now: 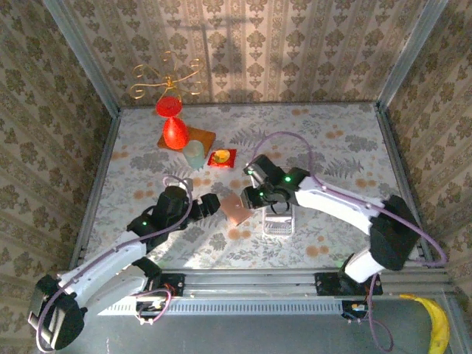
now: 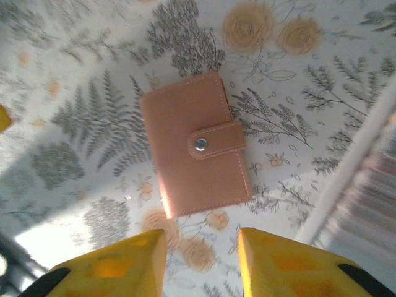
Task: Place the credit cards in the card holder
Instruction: Pick up the card holder from the center of the table.
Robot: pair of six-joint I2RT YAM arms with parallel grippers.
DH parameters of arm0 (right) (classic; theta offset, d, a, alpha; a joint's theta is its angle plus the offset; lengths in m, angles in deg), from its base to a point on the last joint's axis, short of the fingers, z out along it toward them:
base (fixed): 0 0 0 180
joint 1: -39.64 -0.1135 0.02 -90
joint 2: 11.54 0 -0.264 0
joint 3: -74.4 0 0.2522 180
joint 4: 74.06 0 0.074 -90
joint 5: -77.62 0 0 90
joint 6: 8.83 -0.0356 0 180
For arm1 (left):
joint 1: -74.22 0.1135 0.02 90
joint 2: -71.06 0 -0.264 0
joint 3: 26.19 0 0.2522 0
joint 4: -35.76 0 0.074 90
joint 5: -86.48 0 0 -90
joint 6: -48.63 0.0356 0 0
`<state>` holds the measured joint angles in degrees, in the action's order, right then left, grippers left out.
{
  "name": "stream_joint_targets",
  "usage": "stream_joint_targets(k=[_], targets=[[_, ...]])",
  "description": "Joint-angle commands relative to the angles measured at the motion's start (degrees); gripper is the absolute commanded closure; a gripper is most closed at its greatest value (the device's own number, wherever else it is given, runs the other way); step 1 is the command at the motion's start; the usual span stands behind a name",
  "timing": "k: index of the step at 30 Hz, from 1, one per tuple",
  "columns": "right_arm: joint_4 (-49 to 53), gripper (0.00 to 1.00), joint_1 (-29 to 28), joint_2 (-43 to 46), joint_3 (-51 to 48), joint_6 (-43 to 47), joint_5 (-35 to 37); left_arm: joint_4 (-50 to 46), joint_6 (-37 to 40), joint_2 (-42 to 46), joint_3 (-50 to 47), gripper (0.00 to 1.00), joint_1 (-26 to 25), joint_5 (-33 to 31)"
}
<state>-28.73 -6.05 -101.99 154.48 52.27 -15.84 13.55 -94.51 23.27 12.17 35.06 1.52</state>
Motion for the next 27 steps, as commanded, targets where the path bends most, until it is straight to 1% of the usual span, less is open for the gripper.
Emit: stream_joint_targets(k=[1,2,4,5,7,9,11,15,18,21,25,27], targets=[[1.6,0.75,-1.2,-6.4,4.9,0.1,-0.3,-0.6,-3.5,2.2,-1.6,0.15,-0.3,-4.5],[2.0,0.76,-1.3,-8.3,6.2,0.2,0.1,-2.3,-3.5,3.6,-1.7,0.17,-0.3,-5.9],[2.5,0.82,-1.5,-12.1,8.4,0.6,0.7,-2.8,-4.6,7.1,-3.5,0.2,-0.3,-7.4],[2.9,0.85,-1.3,-13.7,9.5,0.6,1.8,-2.0,-5.5,8.5,-4.6,0.21,-0.3,-7.5],[3.6,0.87,-1.3,-16.3,11.5,0.8,3.8,-0.5,-7.2,10.8,-6.6,0.23,-0.3,-7.4],[3.6,0.88,-1.0,-18.2,12.8,0.8,4.3,0.0,-8.8,11.7,-7.3,0.27,-0.4,-7.0],[3.8,0.91,-0.7,-20.2,14.2,0.8,4.6,2.3,-10.1,11.3,-8.4,0.28,-0.6,-6.0],[4.7,0.97,0.0,-23.1,15.4,0.8,5.3,5.1,-10.8,7.5,-8.3,0.28,-1.2,-4.9],[4.7,0.99,0.4,-24.3,14.6,0.5,6.1,7.4,-10.5,4.2,-7.6,0.28,-2.4,-5.0],[4.4,1.0,1.4,-25.4,13.2,0.3,6.1,11.6,-11.7,0.4,-7.9,0.29,-4.1,-5.8],[3.1,1.0,2.2,-25.6,10.9,-0.3,5.4,17.8,-12.5,-7.2,-6.8,0.3,-6.1,-5.2],[2.6,1.0,2.2,-25.2,10.0,-0.7,5.4,20.4,-13.1,-11.0,-6.2,0.33,-6.6,-5.3]])
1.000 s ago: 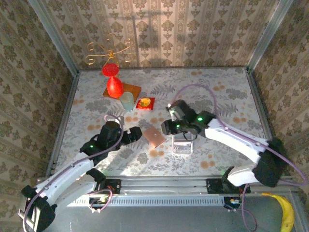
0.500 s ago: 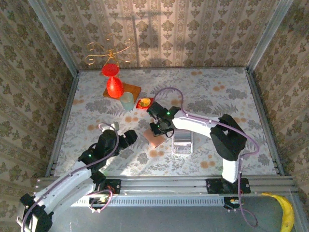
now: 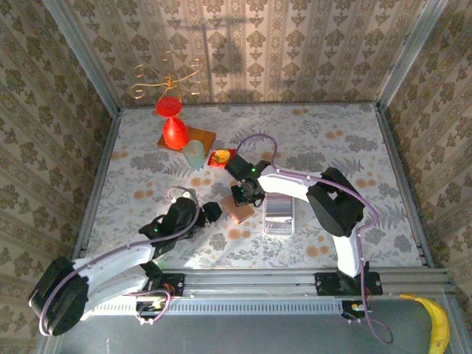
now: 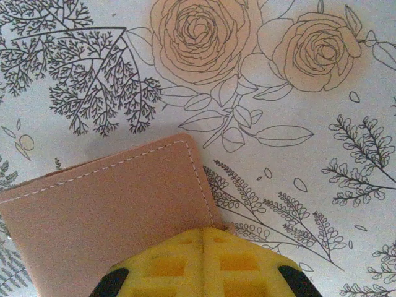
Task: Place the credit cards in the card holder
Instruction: Pick up the card holder from the center of the table.
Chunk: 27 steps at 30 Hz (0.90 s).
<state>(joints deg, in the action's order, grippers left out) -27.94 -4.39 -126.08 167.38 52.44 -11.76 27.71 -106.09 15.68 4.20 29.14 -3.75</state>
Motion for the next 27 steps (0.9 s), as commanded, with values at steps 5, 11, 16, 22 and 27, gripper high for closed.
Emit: stream_joint_targets(k=[5,11,16,22,27], targets=[[0.4,1.0,0.5,0.1,-4.5,-1.6,0.6,15.3,-2.6,-12.1,3.0,0.4,-1.1,1.6],[-0.9,1.0,0.7,0.3,-5.3,-2.1,-0.6,23.3,-3.6,-18.6,3.7,0.49,-1.8,2.2],[-3.2,1.0,0.8,1.4,-6.6,-2.9,-1.8,23.2,-5.3,-22.3,4.1,0.5,-1.7,1.8],[-4.3,1.0,1.0,1.8,-7.5,-3.4,-2.7,27.5,-6.9,-27.4,4.3,0.53,-1.7,3.2],[-4.8,1.0,0.9,2.2,-8.2,-3.8,-3.0,33.0,-7.8,-31.6,4.5,0.56,-1.8,5.0]])
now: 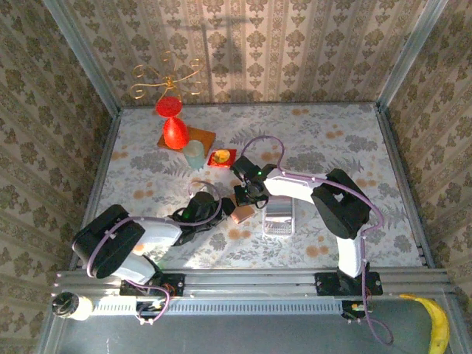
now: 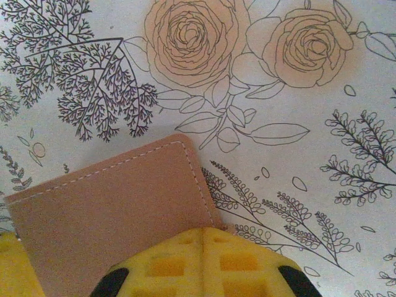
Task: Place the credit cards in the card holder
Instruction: Pick up the card holder from the center of the table.
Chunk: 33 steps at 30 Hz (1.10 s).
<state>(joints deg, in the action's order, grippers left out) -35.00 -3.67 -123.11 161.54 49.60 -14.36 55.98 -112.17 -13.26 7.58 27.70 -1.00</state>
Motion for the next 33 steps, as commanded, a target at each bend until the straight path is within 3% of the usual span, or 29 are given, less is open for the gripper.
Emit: stream_joint_targets(k=[1,9,13,16,19,22,24,29,33], targets=[[2.1,1.0,0.2,-0.5,-2.5,-0.9,-0.4,6.6,-2.0,-3.7,1.0,0.57,-0.4,2.6],[0.8,1.0,0.2,2.5,-4.7,-1.9,-1.0,14.9,-2.9,-7.3,0.1,0.72,-0.4,4.0],[-1.1,1.0,0.2,7.1,-7.0,-2.8,-1.9,14.8,-1.7,-3.8,-1.1,0.85,-0.2,3.8],[-3.7,0.93,0.2,13.1,-9.7,-3.0,-3.1,9.3,2.3,2.5,-0.6,0.94,-0.3,4.7],[-6.6,0.83,0.2,21.3,-12.9,-3.3,-3.6,-3.2,8.2,11.8,1.0,0.99,-0.6,4.1],[-8.3,0.74,-0.2,30.6,-15.5,-2.6,-4.2,-18.6,15.3,22.1,3.7,1.0,-1.6,0.4],[-8.4,0.68,-0.9,36.2,-16.1,-1.5,-5.2,-23.7,19.5,28.5,4.2,1.0,-2.7,-1.6],[-6.4,0.58,-5.1,44.3,-15.1,0.5,-4.4,-25.2,25.8,41.2,3.0,1.0,-5.6,-3.8],[-4.1,0.53,-7.8,44.9,-13.1,0.9,-3.2,-24.1,27.7,45.0,3.0,1.0,-7.5,-4.0]])
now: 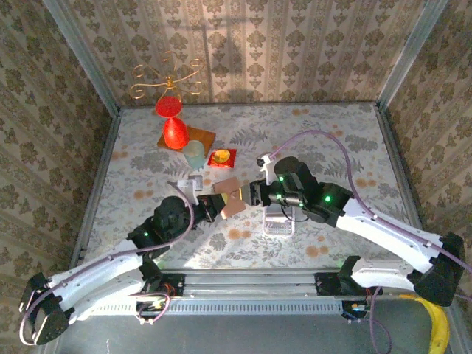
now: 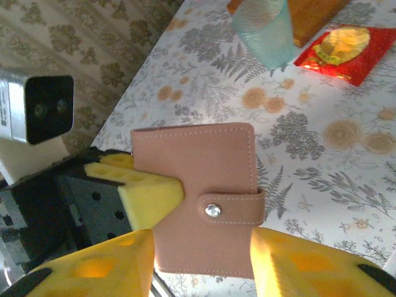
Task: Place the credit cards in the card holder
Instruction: Pick up the card holder from the center of the table, then open the button on the card holder.
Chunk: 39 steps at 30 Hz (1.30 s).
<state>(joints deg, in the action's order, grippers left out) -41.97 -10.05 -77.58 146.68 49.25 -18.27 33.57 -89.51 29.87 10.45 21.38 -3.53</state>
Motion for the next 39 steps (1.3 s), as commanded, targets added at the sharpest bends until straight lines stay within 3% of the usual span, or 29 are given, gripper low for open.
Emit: stream_joint_targets(k=[1,10,26,39], targets=[[3.5,0.52,-2.4,-1.1,2.3,1.4,1.3,-1.0,5.3,2.1,0.2,1.0,-1.6,-1.1],[6.6,0.51,-3.9,-5.6,4.7,1.2,5.0,2.3,6.6,0.9,1.3,1.0,-5.9,-2.3],[8.5,0.53,-3.9,-10.1,3.2,-2.3,5.9,4.9,5.5,2.7,0.2,1.0,-7.3,-4.4],[11.3,0.67,-3.9,-10.6,-0.1,-4.9,9.0,3.5,3.6,6.5,-2.0,1.0,-7.3,-9.0]])
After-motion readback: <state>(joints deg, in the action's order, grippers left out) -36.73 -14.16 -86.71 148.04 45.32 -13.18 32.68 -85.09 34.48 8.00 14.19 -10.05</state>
